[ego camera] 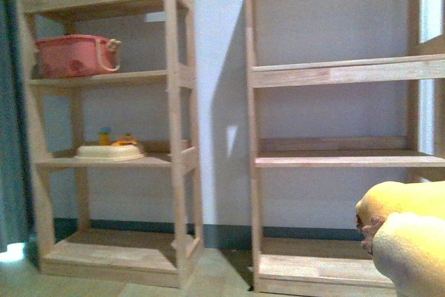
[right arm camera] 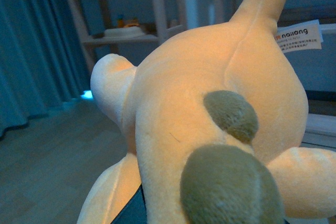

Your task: Put away toys

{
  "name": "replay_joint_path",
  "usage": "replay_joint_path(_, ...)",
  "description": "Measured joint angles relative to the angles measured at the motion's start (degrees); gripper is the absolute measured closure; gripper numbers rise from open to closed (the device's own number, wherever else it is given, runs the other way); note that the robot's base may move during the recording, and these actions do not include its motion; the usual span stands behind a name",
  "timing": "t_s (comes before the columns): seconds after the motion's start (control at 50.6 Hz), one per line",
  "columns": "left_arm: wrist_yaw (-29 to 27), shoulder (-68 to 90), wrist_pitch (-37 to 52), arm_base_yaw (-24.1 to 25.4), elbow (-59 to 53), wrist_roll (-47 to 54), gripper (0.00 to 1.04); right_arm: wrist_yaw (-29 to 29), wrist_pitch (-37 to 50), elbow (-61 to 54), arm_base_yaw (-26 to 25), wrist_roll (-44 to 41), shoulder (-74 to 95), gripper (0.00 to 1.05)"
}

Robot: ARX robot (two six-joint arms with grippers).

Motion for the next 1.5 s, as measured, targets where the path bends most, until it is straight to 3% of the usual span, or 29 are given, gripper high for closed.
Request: replay_joint_path(1.503, 0.0, 0.0, 0.0, 0.0, 0.0, 0.0, 0.06, -0.2, 0.0, 0.0, -0.1, 0.0, 0.0, 0.88)
